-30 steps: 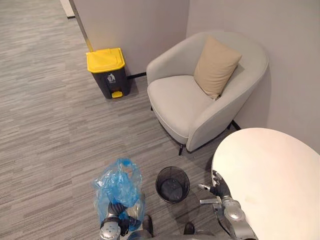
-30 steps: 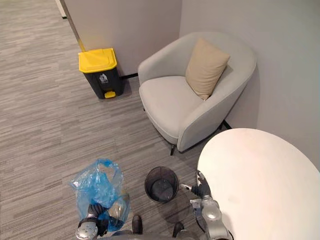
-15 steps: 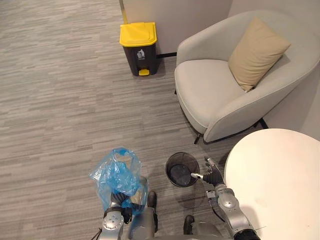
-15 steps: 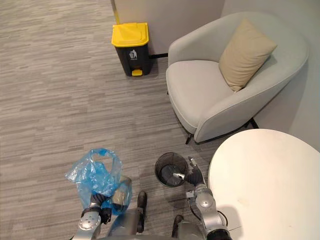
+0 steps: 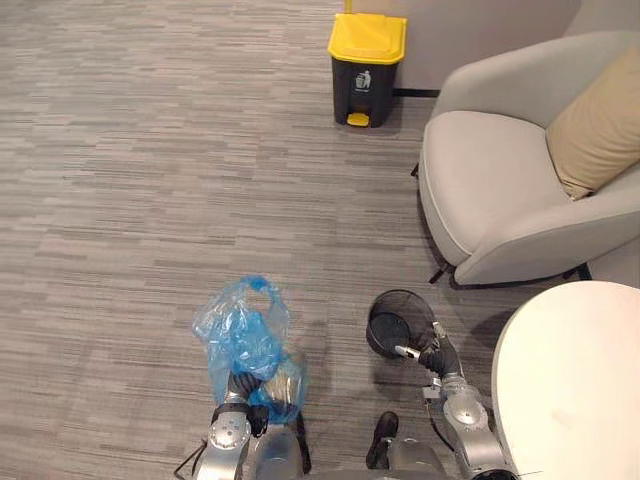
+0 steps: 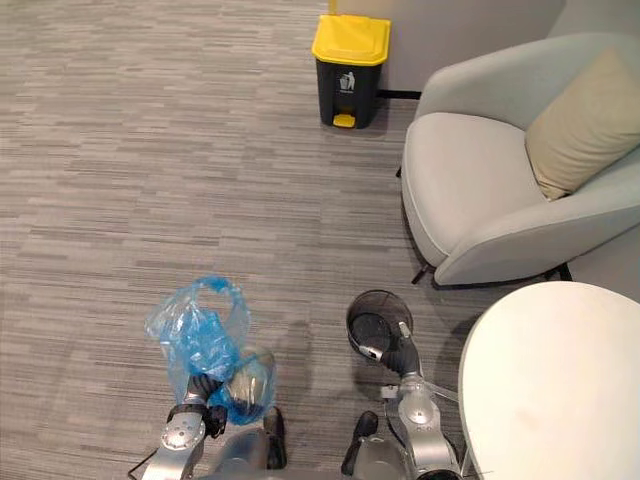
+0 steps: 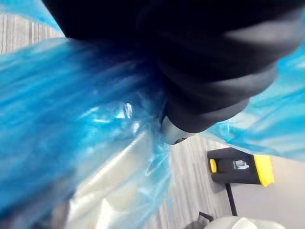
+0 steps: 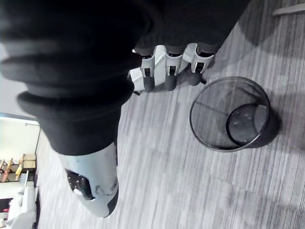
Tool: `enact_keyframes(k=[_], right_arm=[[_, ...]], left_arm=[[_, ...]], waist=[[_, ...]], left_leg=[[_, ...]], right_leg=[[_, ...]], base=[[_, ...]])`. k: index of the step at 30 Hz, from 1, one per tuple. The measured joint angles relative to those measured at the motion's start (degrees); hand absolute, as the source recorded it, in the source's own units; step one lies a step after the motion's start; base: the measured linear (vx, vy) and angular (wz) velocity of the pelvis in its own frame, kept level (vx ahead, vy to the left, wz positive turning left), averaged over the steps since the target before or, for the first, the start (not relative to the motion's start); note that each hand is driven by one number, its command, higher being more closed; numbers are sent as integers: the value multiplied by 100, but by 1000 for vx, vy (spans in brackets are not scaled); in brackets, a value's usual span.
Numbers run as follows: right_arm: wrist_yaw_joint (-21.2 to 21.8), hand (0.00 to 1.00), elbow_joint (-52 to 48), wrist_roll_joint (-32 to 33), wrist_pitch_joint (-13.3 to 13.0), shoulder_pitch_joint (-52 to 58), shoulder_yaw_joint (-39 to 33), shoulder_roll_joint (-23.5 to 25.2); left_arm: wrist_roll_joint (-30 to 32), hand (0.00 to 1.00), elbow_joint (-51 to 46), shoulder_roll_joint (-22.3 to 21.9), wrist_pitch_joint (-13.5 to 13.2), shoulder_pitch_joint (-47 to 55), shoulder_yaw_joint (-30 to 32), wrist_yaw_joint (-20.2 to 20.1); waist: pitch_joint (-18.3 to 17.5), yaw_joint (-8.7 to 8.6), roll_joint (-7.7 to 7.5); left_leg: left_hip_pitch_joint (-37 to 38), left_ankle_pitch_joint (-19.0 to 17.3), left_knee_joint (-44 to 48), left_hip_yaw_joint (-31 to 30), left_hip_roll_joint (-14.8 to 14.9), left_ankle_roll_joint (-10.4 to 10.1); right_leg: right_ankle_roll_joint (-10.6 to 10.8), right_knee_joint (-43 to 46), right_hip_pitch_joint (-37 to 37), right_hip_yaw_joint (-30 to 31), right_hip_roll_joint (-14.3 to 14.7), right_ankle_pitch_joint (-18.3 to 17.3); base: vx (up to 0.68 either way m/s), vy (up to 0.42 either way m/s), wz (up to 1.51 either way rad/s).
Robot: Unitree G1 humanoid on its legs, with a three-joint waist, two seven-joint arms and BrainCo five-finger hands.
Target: Gather rubbish on tea table into small bin, then transfer packed bag to large trash can.
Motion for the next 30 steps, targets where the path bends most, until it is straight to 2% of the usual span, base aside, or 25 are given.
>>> enact_keyframes(k=[7, 9, 11, 12, 14, 15, 16, 17, 19, 20, 21, 22, 23, 25, 26, 27, 28, 30], right_arm=[[3, 0, 438, -9, 44, -59, -135, -13], [4, 0, 466, -9, 50, -61, -143, -12], [7, 0, 484, -11, 57, -47, -185, -19], [5, 0, 523, -13, 65, -47, -213, -24], [7, 0, 645, -14, 129, -28, -220, -15], [6, 0, 644, -14, 146, -6, -241, -15], [4, 0, 629, -12, 168, 50, -287, 25], [2, 0, 534, -10, 170, 146, -290, 46], [2, 0, 359, 0, 172, 305, -306, 45], [3, 0, 316, 1, 167, 388, -307, 49], [3, 0, 323, 4, 189, 368, -352, 57], [8, 0, 322, 5, 198, 373, -351, 75], [7, 0, 323, 5, 206, 374, -351, 113], [6, 0, 324, 7, 223, 372, -361, 143], [6, 0, 320, 7, 224, 399, -387, 144], [2, 0, 238, 8, 227, 498, -433, 147], [3, 0, 151, 8, 232, 575, -494, 120], [3, 0, 16, 36, 245, 655, -530, 102]], left_arm=[[101, 100, 192, 206, -1, 74, 110, 3], [101, 100, 216, 194, 0, 83, 111, -3], [101, 100, 214, 143, 1, 71, 124, -7], [101, 100, 200, 123, 1, 55, 125, -10], [100, 100, 139, 141, 1, 94, 130, -8], [100, 100, 105, 151, 7, 122, 132, -8], [100, 100, -84, 154, 45, 229, 124, -7], [98, 100, -355, 138, 58, 401, 91, -5], [95, 100, -598, 131, 58, 530, 66, -3], [94, 100, -702, 145, 60, 553, 81, 7], [81, 100, -695, 140, 89, 450, 80, 4], [74, 100, -696, 132, 98, 402, 71, 4], [55, 100, -692, 157, 112, 312, 89, 5], [55, 100, -675, 261, 117, 121, 125, 5], [57, 100, -667, 265, 118, 96, 121, 3], [57, 100, -668, 253, 117, 71, 106, 4], [57, 100, -609, 201, 129, 42, 92, 2], [58, 100, -612, 15, 134, 110, 74, -25]], waist=[[-31, 13, -5], [-30, 0, -7], [-29, -17, -15], [-17, -26, -43], [17, -23, -197], [32, -22, -244], [28, -26, -331], [35, -24, -360], [38, -27, -398], [63, -32, -465], [139, -70, -360], [182, -84, -290], [185, -107, -285], [158, -217, -351], [138, -243, -386], [76, -294, -474], [23, -343, -429], [-64, -337, -215]], left_leg=[[27, 221, -222, -181, -194, 117], [-29, 226, -196, -229, -199, 128], [-127, 189, -119, -332, -240, 141], [-251, 87, -1, -418, -288, 209], [-391, -129, 315, -533, -429, 356], [-409, -200, 404, -580, -478, 384], [-458, -376, 610, -703, -573, 461], [-524, -555, 886, -797, -610, 522], [-560, -741, 1172, -1004, -679, 645], [-545, -825, 1257, -1168, -823, 701], [-465, -921, 1278, -1399, -818, 736], [-399, -932, 1224, -1474, -781, 727], [-299, -935, 1084, -1597, -756, 724], [3, -987, 730, -1844, -773, 635], [67, -1037, 712, -1902, -793, 610], [150, -1199, 822, -2002, -863, 539], [145, -1458, 1179, -2080, -790, 306], [234, -1606, 1486, -1787, -492, 104]], right_leg=[[-28, -72, 51, -109, -77, 95], [56, 7, 15, -170, -93, 15], [113, 300, -97, -255, -207, -173], [201, 624, -192, -297, -332, -416], [307, 1321, -310, -338, -619, -877], [326, 1484, -317, -288, -673, -1025], [350, 1694, -342, 17, -641, -1323], [366, 1772, -304, 366, -491, -1560], [349, 1858, -266, 621, -402, -1638], [273, 2174, -287, 782, -463, -1510], [45, 3062, -728, 1071, -426, -1480], [-12, 3103, -810, 1147, -291, -1570], [-30, 3095, -961, 1166, -127, -1656], [-72, 2868, -1303, 1116, 121, -1691], [-94, 2802, -1363, 1103, 153, -1683], [-118, 2552, -1340, 1057, 146, -1656], [-481, 2509, -1138, 858, 186, -1563], [-576, 2338, -833, 675, 403, -1693]], base=[[-90, 59, 12], [-86, -3, 18], [-74, 15, 35], [-78, 35, 50], [-39, 29, 67], [55, 19, 74], [90, 18, 73], [125, 23, 71], [181, 9, 56], [277, 39, 69], [226, 40, 62], [284, 34, 60], [279, -37, 65], [312, -93, 73], [361, -169, 64], [400, -193, 76], [496, -222, 63], [452, -151, 24]])
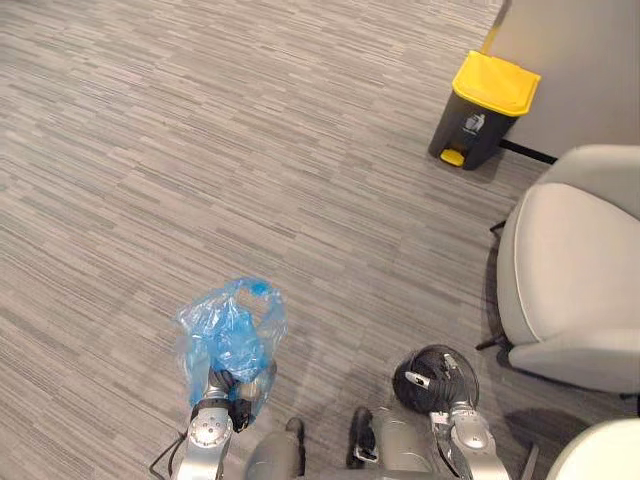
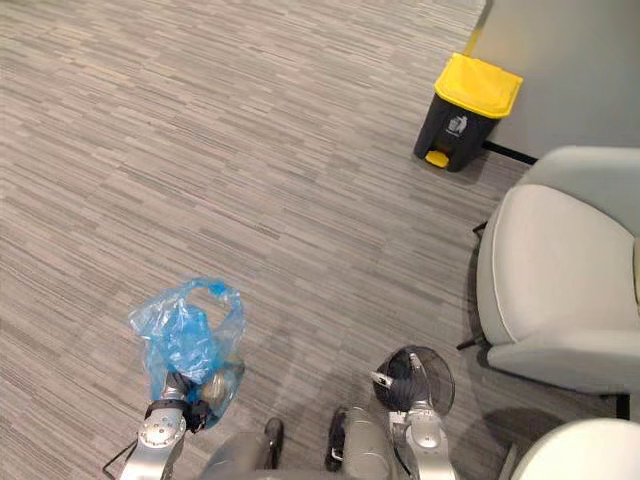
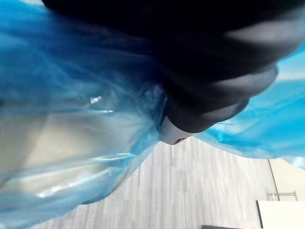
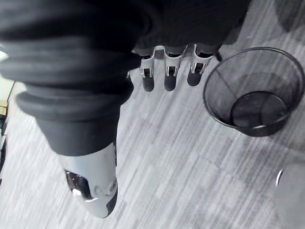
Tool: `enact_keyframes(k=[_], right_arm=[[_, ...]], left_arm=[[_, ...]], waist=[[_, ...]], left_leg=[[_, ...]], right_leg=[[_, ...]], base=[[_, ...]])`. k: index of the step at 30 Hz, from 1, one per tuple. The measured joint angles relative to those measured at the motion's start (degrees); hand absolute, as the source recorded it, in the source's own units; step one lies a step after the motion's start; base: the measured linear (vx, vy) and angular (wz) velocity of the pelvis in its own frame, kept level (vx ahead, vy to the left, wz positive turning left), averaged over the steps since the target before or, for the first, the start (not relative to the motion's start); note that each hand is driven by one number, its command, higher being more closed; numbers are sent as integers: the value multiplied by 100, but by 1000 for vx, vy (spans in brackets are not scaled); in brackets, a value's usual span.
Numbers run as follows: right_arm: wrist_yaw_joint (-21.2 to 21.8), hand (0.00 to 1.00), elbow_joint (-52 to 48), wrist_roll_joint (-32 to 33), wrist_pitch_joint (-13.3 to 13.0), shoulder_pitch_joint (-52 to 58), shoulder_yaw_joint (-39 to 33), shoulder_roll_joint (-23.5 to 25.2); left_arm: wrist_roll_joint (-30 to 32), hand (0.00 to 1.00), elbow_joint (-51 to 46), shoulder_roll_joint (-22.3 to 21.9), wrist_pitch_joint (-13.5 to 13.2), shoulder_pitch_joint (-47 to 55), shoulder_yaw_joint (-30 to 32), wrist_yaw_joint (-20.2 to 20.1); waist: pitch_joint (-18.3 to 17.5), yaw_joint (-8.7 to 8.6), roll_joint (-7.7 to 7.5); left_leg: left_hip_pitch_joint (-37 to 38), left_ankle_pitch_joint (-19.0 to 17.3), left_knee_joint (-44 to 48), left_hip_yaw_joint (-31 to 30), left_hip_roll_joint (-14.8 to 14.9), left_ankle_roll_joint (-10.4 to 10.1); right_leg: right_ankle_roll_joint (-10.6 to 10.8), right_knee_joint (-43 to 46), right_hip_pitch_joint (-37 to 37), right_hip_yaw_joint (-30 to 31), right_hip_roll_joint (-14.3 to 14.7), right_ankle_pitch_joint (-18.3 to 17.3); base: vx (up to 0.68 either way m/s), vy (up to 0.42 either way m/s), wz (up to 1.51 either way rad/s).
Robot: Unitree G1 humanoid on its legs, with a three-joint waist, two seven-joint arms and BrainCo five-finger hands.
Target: Gather rubbish on tea table into small bin, then transfer packed bag to large trash can.
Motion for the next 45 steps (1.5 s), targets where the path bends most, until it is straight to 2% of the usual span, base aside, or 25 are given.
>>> enact_keyframes(k=[3, 4, 5, 7, 8, 11, 12, 13, 14, 15, 18, 20, 22, 23, 24, 25, 28, 30, 31, 32, 36, 38, 40, 42, 45], right_arm=[[28, 0, -580, 97, -37, 191, 119, -8], [20, 0, -686, 121, -100, 174, 92, -41], [8, 0, -773, 208, -98, 226, 118, 19], [4, 0, -774, 245, -62, 162, 110, 118], [3, 0, -785, 245, -64, 68, 130, 170], [-1, 0, -771, 243, -18, 18, 94, 194], [-4, 0, -755, 242, -20, 36, 80, 158], [-4, 0, -754, 241, -28, 40, 61, 5], [-3, 0, -664, 231, -30, -11, 63, 13], [-3, 0, -425, 221, 11, -100, 78, 192], [2, 0, -374, 190, 11, -54, 89, 309], [2, 0, -365, 173, 12, -87, 90, 316], [5, 0, -209, 96, 11, -196, 131, 333], [5, 0, -138, 63, 11, -227, 136, 342], [6, 0, -27, 17, 29, -336, 163, 341], [2, 0, -24, -5, 33, -343, 207, 328], [-1, 0, 180, -35, 29, -535, 355, 279], [-3, 0, 481, -36, 19, -695, 357, 160], [-12, 0, 742, -36, 34, -746, 346, 20], [-19, 0, 925, -42, 58, -860, 343, -32], [-117, 0, 1007, -41, 65, -927, -17, -209], [-114, 0, 989, -40, 69, -805, 9, -194], [-108, 0, 705, -32, 68, -607, 63, -158], [-120, 0, 359, -27, 66, -552, 71, -92], [-122, 0, 231, -22, 59, -617, 74, -21]], left_arm=[[1, 100, -149, -298, 23, 130, 15, -124], [0, 100, -165, -387, 31, 143, 6, -149], [0, 100, -121, -432, 46, 103, 15, -213], [1, 100, -169, -387, 53, 25, 50, -236], [3, 100, -257, -377, 51, 53, 89, -244], [12, 100, -352, -432, 51, 83, 90, -249], [18, 100, -362, -442, 49, 111, 89, -245], [43, 100, -410, -484, 40, 226, 65, -236], [42, 100, -416, -503, 38, 318, 58, -228], [45, 100, -316, -314, 97, 225, 70, -229], [48, 100, -424, -276, 98, 186, 58, -226], [48, 100, -447, -214, 99, 201, 37, -225], [44, 100, -558, -135, 92, 261, 35, -192], [43, 100, -556, -88, 92, 265, 36, -188], [43, 100, -548, -27, 94, 267, 33, -184], [39, 100, -542, -11, 94, 277, 28, -168], [35, 100, -351, 41, 83, 272, 22, -84], [24, 100, 65, 90, 79, 81, 55, -89], [-1, 100, 416, 92, 91, -63, 52, -91], [-5, 100, 513, 59, 117, -129, 53, -102], [-1, 100, 527, 1, 81, -418, 42, -100], [-1, 100, 523, -53, 64, -388, 46, -102], [-5, 100, 468, -201, 64, -269, 55, -114], [-8, 100, 325, -316, 65, -173, 42, -117], [-15, 100, 269, -283, 70, -135, 64, -111]], waist=[[84, 4, 165], [4, 97, 417], [21, 88, 523], [-34, 190, 275], [13, 312, 73], [60, 363, -6], [39, 398, 59], [-64, 521, 238], [-66, 572, 274], [-136, 491, -1], [-179, 477, -93], [-177, 463, -97], [-159, 459, -74], [-143, 460, -78], [-113, 445, -84], [-92, 417, -89], [-89, 268, -89], [-87, 197, -119], [-72, 125, -87], [-32, 147, 47], [50, 69, 188], [83, 16, 228], [115, 95, 296], [123, 237, 337], [176, 464, 247]], left_leg=[[-160, 373, 1748, 722, 537, -195], [-488, 536, 2717, 930, 1029, -252], [-822, 276, 3359, 1136, 1414, -212], [-1198, -25, 3356, 1524, 1401, 172], [-1568, -97, 3058, 1674, 1270, 192], [-2079, -46, 2199, 1416, 1013, 78], [-2124, 239, 1312, 1106, 823, -176], [-1901, 1037, 10, 634, 788, -206], [-1873, 1568, 76, 619, 802, -214], [-1882, 1204, 396, 824, 636, -112], [-1766, 663, 888, 1270, 642, 117], [-1452, 519, 881, 1571, 646, 217], [-694, 263, 334, 1947, 694, 230], [-533, 225, 245, 2034, 703, 212], [-219, 164, 73, 2190, 733, 170], [5, 126, -72, 2292, 769, 113], [479, 65, -458, 2569, 970, -152], [690, 62, -605, 2623, 1056, -332], [870, 29, -699, 2470, 1087, -507], [874, 116, -823, 2238, 1159, -472], [915, 607, -1033, 1849, 1072, -543], [823, 674, -54, 1634, 1262, -618], [213, 1137, 1744, 1490, 1586, -531], [-575, 794, 3045, 1474, 1778, -371], [-1254, 428, 2639, 1645, 1585, 25]], right_leg=[[-143, 920, 199, -180, 175, -58], [-108, -79, 340, -127, 479, -256], [-172, -518, 683, -165, 671, 127], [-205, -672, 927, 326, 561, 1], [-195, -916, 1173, 571, 411, 8], [-193, -1281, 1682, 933, 231, 8], [-71, -1228, 1787, 1114, 166, -24], [311, -1147, 1828, 1432, 220, -213], [510, -1122, 1899, 1624, 206, -352], [533, -1144, 1937, 1894, -74, -439], [691, -906, 1911, 2272, -298, -188], [1108, -183, 1638, 2445, -433, 98], [1668, 1581, 792, 2456, -527, 764], [1565, 2022, 550, 2356, -572, 707], [1154, 2618, 108, 2008, -659, 477], [932, 2811, -184, 1667, -681, 345], [536, 2254, -1073, 574, -651, 5], [457, 862, -1290, 146, -541, 287], [27, 208, -1059, 35, -306, 983], [-72, -22, -929, 0, -88, 1066], [-158, -181, -674, -82, 91, 766], [-141, -361, -164, -172, 200, 597], [-166, -835, 495, -140, 387, 574], [-179, -1160, 896, -10, 507, 565], [-143, -1541, 1285, 219, 484, 543]], base=[[527, -127, -9], [148, -64, -43], [171, -43, -33], [439, 19, -65], [552, 58, -82], [429, 164, -61], [561, 374, -126], [470, 356, -137], [456, 348, -114], [355, 236, -60], [442, 246, -57], [371, 188, -72], [294, 109, -87], [246, 16, -81], [243, -50, -64], [252, -75, -63], [318, -171, -46], [388, -232, -13], [435, -197, -14], [469, -201, -33], [276, -107, -7], [342, -114, 12], [327, -60, -17], [220, 23, -35], [240, 89, -32]])
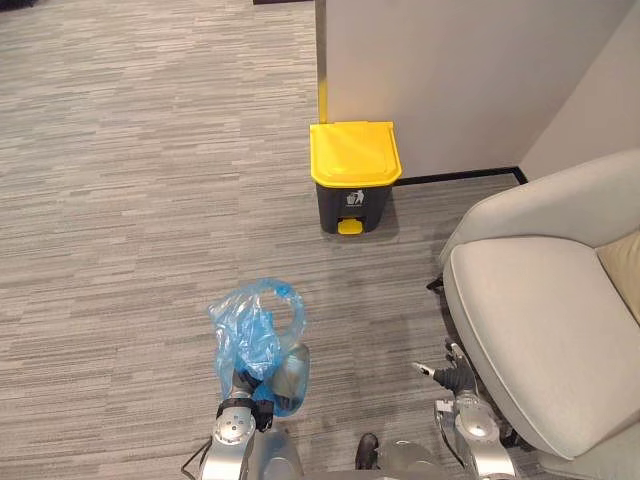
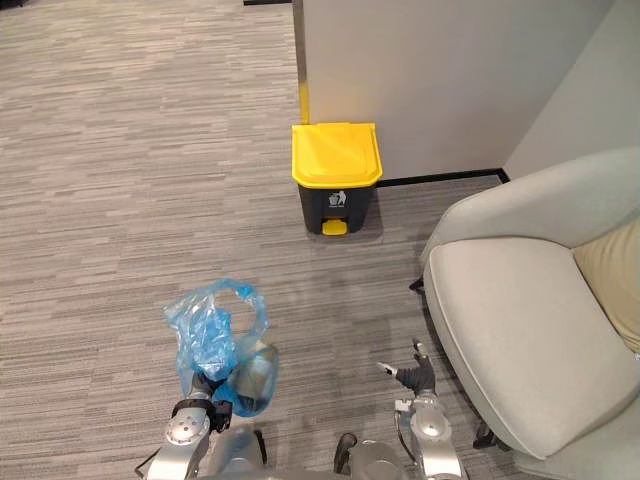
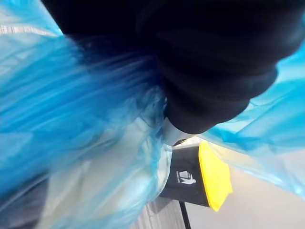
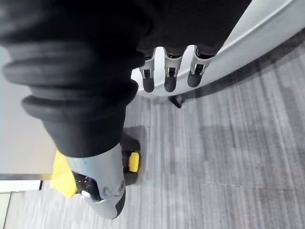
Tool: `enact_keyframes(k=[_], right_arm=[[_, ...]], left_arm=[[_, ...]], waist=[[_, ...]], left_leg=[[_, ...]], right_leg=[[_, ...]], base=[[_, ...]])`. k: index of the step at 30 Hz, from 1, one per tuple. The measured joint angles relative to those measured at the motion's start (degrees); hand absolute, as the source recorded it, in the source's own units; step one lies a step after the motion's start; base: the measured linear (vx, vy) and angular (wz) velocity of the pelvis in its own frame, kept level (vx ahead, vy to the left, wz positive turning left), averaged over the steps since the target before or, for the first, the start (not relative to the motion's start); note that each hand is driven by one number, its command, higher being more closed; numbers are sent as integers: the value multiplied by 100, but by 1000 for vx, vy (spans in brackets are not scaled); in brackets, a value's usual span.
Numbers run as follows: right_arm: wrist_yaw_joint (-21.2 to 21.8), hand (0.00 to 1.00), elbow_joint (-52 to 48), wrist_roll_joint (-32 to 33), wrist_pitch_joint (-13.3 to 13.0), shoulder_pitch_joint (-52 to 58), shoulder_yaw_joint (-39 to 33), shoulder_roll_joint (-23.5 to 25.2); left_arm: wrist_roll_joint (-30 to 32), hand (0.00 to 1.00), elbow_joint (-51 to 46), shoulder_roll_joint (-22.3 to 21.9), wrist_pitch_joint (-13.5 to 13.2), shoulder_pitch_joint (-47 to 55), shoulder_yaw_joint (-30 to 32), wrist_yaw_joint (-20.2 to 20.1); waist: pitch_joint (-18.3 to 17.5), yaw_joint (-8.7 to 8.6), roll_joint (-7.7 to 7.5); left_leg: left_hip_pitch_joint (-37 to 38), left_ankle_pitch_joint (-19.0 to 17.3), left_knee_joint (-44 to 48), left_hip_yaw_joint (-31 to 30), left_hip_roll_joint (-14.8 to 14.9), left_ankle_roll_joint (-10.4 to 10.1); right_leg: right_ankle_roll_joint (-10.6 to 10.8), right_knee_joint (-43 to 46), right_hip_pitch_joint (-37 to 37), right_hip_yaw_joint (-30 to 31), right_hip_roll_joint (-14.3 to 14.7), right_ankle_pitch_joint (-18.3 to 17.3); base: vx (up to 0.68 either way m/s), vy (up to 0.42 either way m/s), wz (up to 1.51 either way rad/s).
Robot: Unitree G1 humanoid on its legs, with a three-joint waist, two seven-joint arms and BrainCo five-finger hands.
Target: Gather rubbish on tea table into small bin, then transfer packed bag to large trash can.
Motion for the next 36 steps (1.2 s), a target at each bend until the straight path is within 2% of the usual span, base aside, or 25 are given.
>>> enact_keyframes(k=[2, 3, 4, 5, 6, 7, 9, 11, 13, 14, 15, 16, 18, 21, 22, 23, 24, 25, 28, 29, 30, 31, 33, 35, 36], right_arm=[[-28, 0, 4, 2, -2, -41, -24, 22], [-61, 0, 26, 1, -2, -40, -69, 19], [-112, 0, 126, 0, -7, -48, -122, 0], [-128, 0, 352, 0, 2, -106, -149, -11], [-121, 0, 468, 0, 51, -117, -141, 57], [-123, 0, 464, -5, 65, -117, -145, 81], [-119, 0, 469, -5, 93, -192, -156, 91], [-110, 0, 471, -14, 88, -234, -153, 95], [-110, 0, 537, -24, 91, -211, -142, 96], [-110, 0, 605, -24, 103, -183, -82, 87], [-109, 0, 618, -23, 120, -162, -48, 94], [-108, 0, 613, -24, 126, -147, -2, 143], [-106, 0, 605, -23, 125, -145, 52, 154], [-107, 0, 595, -21, 126, -147, 48, 143], [-108, 0, 637, -19, 125, -137, 48, 140], [-111, 0, 636, -19, 124, -114, 47, 138], [-114, 0, 759, -20, 126, -117, 32, 39], [-113, 0, 809, -20, 133, -205, 13, -14], [-118, 0, 767, -10, 135, -189, -115, 19], [-119, 0, 714, -9, 151, -103, -116, 29], [-118, 0, 465, -5, 152, 73, -82, 47], [-124, 0, 236, -1, 140, 159, -43, 92], [-127, 0, 52, 28, 123, 188, -41, 104], [-134, 0, -146, 110, 109, 153, -69, 153], [-137, 0, -132, 123, 113, 119, -69, 159]], left_arm=[[1, 100, -1, 55, 4, 48, 0, 0], [1, 100, 4, 57, 4, 70, 2, 0], [0, 100, 11, 49, 4, 94, 5, 0], [0, 100, 47, 59, 7, 93, 52, 3], [0, 100, 83, 89, 17, 59, 106, 2], [-1, 100, 69, 91, 7, -11, 199, 12], [0, 100, 47, 88, 14, 14, 222, 16], [0, 100, 24, 94, 16, 160, 172, 17], [0, 100, 22, 182, 17, 259, 76, 18], [-1, 100, 21, 212, 19, 271, -18, 24], [-2, 100, 10, 246, 19, 271, -15, 38], [-24, 100, -8, 316, 20, 284, -9, 53], [-79, 100, -90, 313, 22, 313, -8, 114], [-184, 100, -134, 241, 18, 224, -10, 144], [-189, 100, -77, 266, 11, 144, 4, 143], [-190, 100, -61, 331, 6, 117, 23, 142], [-193, 100, 144, 216, 13, -18, 56, 135], [-193, 100, 160, 135, -4, -41, 120, 138], [-192, 100, 159, 47, 1, -81, 106, 125], [-193, 100, 153, 8, 3, -76, 108, 123], [-193, 100, 60, -88, 8, -38, 119, 118], [-200, 100, -64, -158, 5, 28, 113, 91], [-225, 100, -163, -164, 6, 80, 96, 13], [-239, 100, -250, -168, 6, 82, 100, 12], [-238, 100, -250, -151, 8, 90, 100, 12]], waist=[[52, 26, -90], [54, 24, -99], [34, 32, -39], [40, 104, -88], [2, 142, -250], [-26, 171, -327], [-25, 184, -328], [-19, 176, -313], [-25, 153, -323], [-39, 110, -344], [-39, 75, -345], [-38, -3, -348], [-33, -71, -338], [16, -162, -260], [9, -165, -268], [-32, -162, -383], [30, -155, -202], [5, -138, -124], [18, -243, -92], [26, -244, -86], [55, -174, -24], [66, -85, 1], [67, -12, 8], [66, 40, -14], [70, 89, -25]], left_leg=[[-198, 4, -1071, -36, -357, 6], [-261, 139, -2057, -123, -627, -109], [-190, 564, -2943, -247, -756, -154], [-31, 1111, -3107, -213, -867, 104], [33, 1095, -3196, -72, -1010, 126], [-21, 898, -3046, -5, -1134, 243], [-3, 542, -2700, 134, -1217, 390], [464, 117, -2706, 338, -1333, 454], [894, -59, -2857, 452, -1414, 500], [1103, -127, -2950, 473, -1452, 528], [1204, -151, -3003, 460, -1453, 534], [1435, -173, -3170, 448, -1452, 516], [1708, -204, -3382, 431, -1424, 462], [2026, -329, -3501, 341, -1230, 252], [2103, -348, -3535, 270, -1173, 173], [2138, -368, -3546, 204, -1207, 89], [2231, -435, -3633, -98, -1082, -29], [2231, -358, -3716, -301, -983, -151], [2207, -252, -3340, -558, -809, -297], [2099, -212, -2792, -647, -716, -371], [1679, -60, -1569, -672, -493, -494], [1243, -21, -491, -654, -271, -514], [728, -80, 250, -560, -135, -423], [189, -255, 209, -423, -137, -135], [51, -278, -160, -323, -160, -94]], right_leg=[[218, -110, 181, 91, -158, -44], [392, -90, 245, 129, -278, -134], [523, -94, 312, 181, -301, -201], [675, -94, 390, 318, -344, -282], [667, -209, 393, 411, -491, -253], [684, -298, 416, 565, -609, -221], [733, -167, 500, 689, -784, -240], [1056, 1192, 144, 917, -1077, -296], [1428, 2845, -488, 1085, -1321, -102], [1379, 3625, -863, 1060, -1407, -127], [1299, 3916, -1044, 995, -1416, -168], [1087, 4267, -1397, 808, -1402, -285], [815, 4248, -1798, 593, -1309, -458], [694, 3086, -2248, 373, -950, -517], [684, 1966, -2285, 422, -729, -198], [647, 1332, -2198, 485, -657, 248], [335, 1192, -2025, 407, -486, 730], [278, 1169, -2022, 372, -358, 585], [180, 1369, -1813, 97, -343, 129], [149, 1305, -1572, -21, -312, 45], [103, 1046, -1140, -128, -188, 9], [43, 859, -847, -151, -93, -28], [27, 616, -540, -157, -22, -38], [25, 373, -329, -133, -23, -44], [51, 295, -272, -62, -39, -44]], base=[[279, 180, -22], [335, 264, -10], [362, 289, -26], [375, 255, -20], [370, 214, -14], [418, 240, 0], [338, 213, -20], [303, 189, -45], [306, 128, -28], [315, 77, -7], [378, 23, 4], [362, -20, 1], [300, -57, 6], [306, -157, 17], [419, -247, 24], [370, -212, 29], [361, -201, 14], [363, -201, 8], [343, -216, 37], [325, -206, 55], [291, -142, 31], [271, -107, 9], [231, -25, -4], [228, 31, -6], [247, 135, -17]])
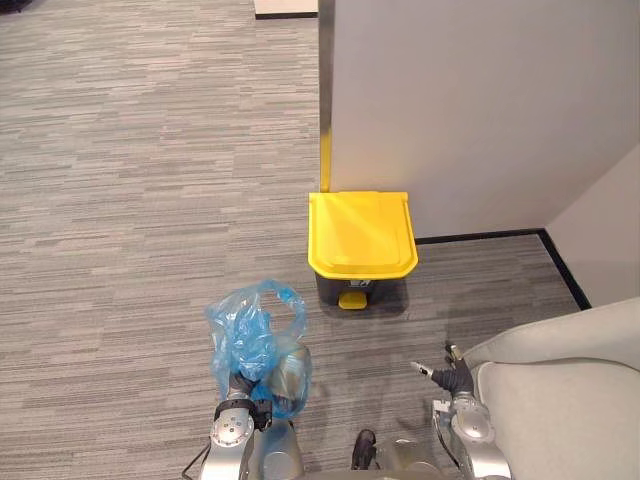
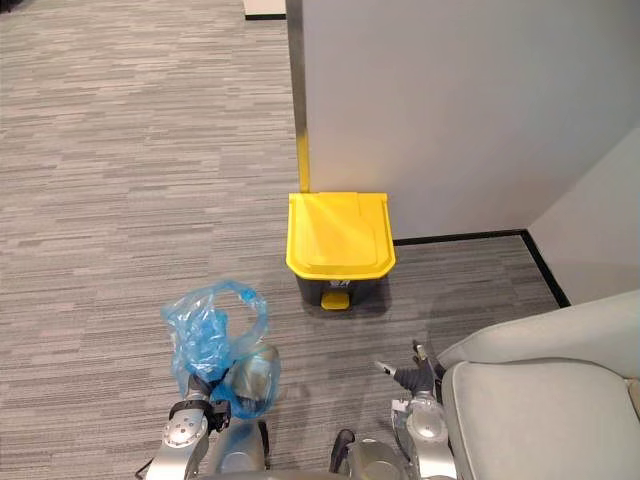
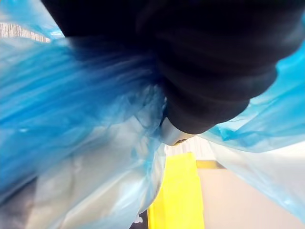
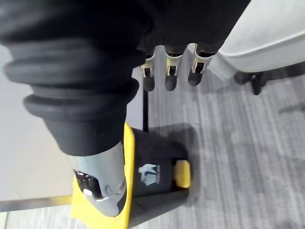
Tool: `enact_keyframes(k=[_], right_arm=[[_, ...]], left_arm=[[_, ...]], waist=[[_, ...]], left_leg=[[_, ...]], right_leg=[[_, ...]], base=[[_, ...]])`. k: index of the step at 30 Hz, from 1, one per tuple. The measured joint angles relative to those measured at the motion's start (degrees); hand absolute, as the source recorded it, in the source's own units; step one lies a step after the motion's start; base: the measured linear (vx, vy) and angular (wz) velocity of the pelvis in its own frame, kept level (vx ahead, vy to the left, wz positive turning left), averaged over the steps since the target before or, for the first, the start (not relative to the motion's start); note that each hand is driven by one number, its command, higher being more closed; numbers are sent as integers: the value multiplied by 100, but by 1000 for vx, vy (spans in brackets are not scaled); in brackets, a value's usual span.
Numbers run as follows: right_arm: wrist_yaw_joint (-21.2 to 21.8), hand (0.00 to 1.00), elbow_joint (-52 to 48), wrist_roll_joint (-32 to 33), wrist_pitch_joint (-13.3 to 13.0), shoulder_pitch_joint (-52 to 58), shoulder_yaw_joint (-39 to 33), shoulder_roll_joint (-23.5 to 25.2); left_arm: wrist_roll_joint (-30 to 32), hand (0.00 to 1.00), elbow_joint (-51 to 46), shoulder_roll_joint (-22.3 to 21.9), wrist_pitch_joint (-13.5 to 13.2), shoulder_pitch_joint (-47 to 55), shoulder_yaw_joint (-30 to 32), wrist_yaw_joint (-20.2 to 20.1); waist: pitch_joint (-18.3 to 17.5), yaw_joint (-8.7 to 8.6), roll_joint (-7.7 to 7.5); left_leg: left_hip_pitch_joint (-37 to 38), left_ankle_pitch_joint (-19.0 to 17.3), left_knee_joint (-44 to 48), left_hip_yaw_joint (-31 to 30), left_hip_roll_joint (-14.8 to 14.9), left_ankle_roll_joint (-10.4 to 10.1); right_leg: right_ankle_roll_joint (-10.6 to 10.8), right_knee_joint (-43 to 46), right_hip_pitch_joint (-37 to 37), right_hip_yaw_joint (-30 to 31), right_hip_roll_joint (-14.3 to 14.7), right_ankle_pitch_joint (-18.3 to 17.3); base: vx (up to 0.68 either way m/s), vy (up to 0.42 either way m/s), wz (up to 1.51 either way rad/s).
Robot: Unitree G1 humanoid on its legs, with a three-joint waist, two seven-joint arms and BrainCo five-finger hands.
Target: Gather rubbish on tea table into small bin, then transfer packed bag to large trash can.
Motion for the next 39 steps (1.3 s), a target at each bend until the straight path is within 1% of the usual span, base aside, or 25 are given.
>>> enact_keyframes(k=[1, 2, 3, 4, 5, 6, 7, 10, 12, 13, 14, 15, 16, 17, 19, 20, 21, 22, 23, 24, 25, 28, 31, 35, 39], right_arm=[[-11, 0, 17, 39, 2, 5, -3, -5], [-23, 0, 23, 97, 6, 17, -2, -4], [-33, 0, 26, 101, 6, 53, -12, -13], [-91, 0, 157, 105, 3, 69, -104, -40], [-101, 0, 363, 118, 47, 30, -126, 66], [-101, 0, 358, 117, 45, 46, -139, 98], [-99, 0, 362, 116, 45, 63, -149, 114], [-90, 0, 375, 106, 41, -91, -147, 118], [-84, 0, 594, 77, -2, -291, -131, 82], [-84, 0, 774, 64, 9, -370, -130, 64], [-84, 0, 801, 61, 19, -377, -128, 62], [-84, 0, 818, 35, 27, -327, -116, 58], [-83, 0, 877, -28, 48, -244, -103, 49], [-82, 0, 924, -43, 55, -225, -97, 52], [-83, 0, 954, -90, 76, -196, -32, 20], [-83, 0, 990, -89, 74, -219, -3, -15], [-84, 0, 996, -88, 75, -224, -4, -17], [-90, 0, 1004, -85, 74, -203, -7, -15], [-91, 0, 1005, -85, 73, -194, -7, -9], [-90, 0, 1158, -80, 66, -181, -48, -141], [-92, 0, 1171, -78, 66, -187, -58, -218], [-92, 0, 1172, -71, 59, -209, -174, -233], [-94, 0, 1208, -30, 60, -185, -354, -256], [-97, 0, 1212, 9, 55, -216, -429, -249], [-95, 0, 1213, 103, 55, -218, -432, -241]], left_arm=[[1, 100, 3, 8, 8, 3, 1, -2], [2, 100, 4, 8, 14, -1, 3, -2], [2, 100, 7, 3, 16, -1, 0, -2], [3, 100, 49, 11, 17, -2, 14, 0], [2, 100, 129, 89, 34, -9, 15, 1], [2, 100, 129, 133, 32, -34, 15, 1], [3, 100, 135, 185, 37, -88, 16, 2], [3, 100, 139, 265, 40, -52, 23, 8], [3, 100, 147, 343, 40, 39, 31, 18], [3, 100, 226, 349, 40, 54, 12, 18], [2, 100, 277, 362, 40, 53, 5, 18], [2, 100, 357, 375, 45, 56, -13, 18], [2, 100, 362, 377, 48, 100, -76, 19], [1, 100, 362, 376, 47, 122, -106, 23], [0, 100, 391, 444, 46, 83, -115, 29], [0, 100, 473, 467, 45, -8, -104, 32], [-1, 100, 493, 470, 45, -17, -101, 34], [-3, 100, 584, 492, 43, -58, -98, 34], [-3, 100, 585, 519, 44, -71, -91, 33], [-12, 100, 757, 357, 47, -150, -105, 27], [-12, 100, 752, 246, 8, -127, -95, 32], [-12, 100, 778, 187, 7, -112, -94, 22], [-12, 100, 814, 186, 0, -210, -90, 21], [-12, 100, 845, 220, 1, -231, 63, 23], [-12, 100, 959, 357, 4, -216, 106, 29]], waist=[[0, 86, -3], [6, 83, -19], [-2, 80, -15], [-5, 95, -13], [-87, 85, -214], [-119, 79, -274], [-141, 98, -317], [-150, 94, -330], [-170, 95, -290], [-170, 92, -292], [-171, 87, -296], [-169, 53, -305], [-166, -3, -296], [-171, -68, -296], [-175, -142, -279], [-171, -199, -272], [-172, -212, -272], [-209, -233, -337], [-222, -232, -359], [-242, -237, -203], [-299, -210, -103], [-354, -239, 10], [-362, -233, 23], [-380, -224, 22], [-405, -213, -3]], left_leg=[[-78, -17, -669, 9, -106, 35], [-109, 39, -1455, 16, -245, 28], [-89, 173, -1913, 9, -317, -12], [97, 1045, -2571, 37, -414, 46], [244, 1128, -2796, 152, -641, 143], [231, 1120, -2828, 159, -729, 163], [210, 1052, -2768, 241, -832, 270], [421, 974, -2792, 409, -1016, 383], [825, 758, -3123, 572, -1076, 382], [1003, 716, -3316, 661, -1150, 383], [1073, 706, -3392, 683, -1184, 382], [1269, 672, -3560, 700, -1271, 422], [1466, 648, -3666, 689, -1294, 476], [1543, 631, -3700, 675, -1285, 477], [1618, 622, -3691, 624, -1158, 394], [1628, 634, -3669, 528, -1051, 374], [1628, 637, -3667, 491, -1035, 369], [1641, 629, -3637, 391, -1039, 298], [1641, 630, -3632, 356, -1068, 266], [1712, 565, -3565, 142, -958, 120], [1753, 588, -3601, 137, -865, 82], [1945, 671, -3940, 69, -758, -45], [2126, 692, -4166, -9, -725, -72], [2114, 697, -4189, -22, -803, -67], [2100, 729, -4182, -50, -979, -15]], right_leg=[[96, -91, 86, 44, -47, -4], [241, -108, 164, 49, -153, -60], [341, -78, 187, 47, -202, -111], [513, -4, 241, 153, -274, -196], [596, -141, 278, 291, -405, -162], [622, -245, 279, 340, -460, -148], [730, -405, 365, 406, -557, -84], [740, -331, 425, 625, -766, -79], [819, 326, 209, 841, -887, -122], [867, 993, -70, 937, -1008, -137], [885, 1274, -189, 927, -1069, -128], [1059, 1942, -492, 916, -1234, -10], [999, 2557, -731, 933, -1306, 113], [973, 2665, -775, 939, -1294, 40], [779, 2463, -1153, 945, -1046, -412], [731, 1999, -1312, 931, -798, -418], [726, 1858, -1345, 937, -734, -410], [589, 868, -1317, 947, -544, 41], [568, 698, -1291, 944, -516, 254], [371, 425, -1089, 886, -385, 749], [355, 177, -955, 888, -273, 764], [313, -203, -713, 842, -103, 794], [302, -504, -455, 789, -21, 873], [400, -1289, -163, 804, 6, 1336], [483, -1862, 107, 840, -115, 1665]], base=[[217, 155, -15], [279, 231, -2], [275, 238, -3], [354, 253, 4], [304, 193, 7], [286, 166, 16], [219, 144, 5], [214, 144, -13], [127, 95, -55], [48, 58, -45], [62, 82, -31], [113, 84, -7], [136, 74, -2], [203, 29, 8], [241, -74, 24], [167, -101, 29], [181, -134, 41], [188, -136, 28], [257, -160, 43], [302, -143, 12], [239, -102, 5], [180, -99, -4], [70, -3, 6], [14, 66, -1], [-46, 83, 2]])
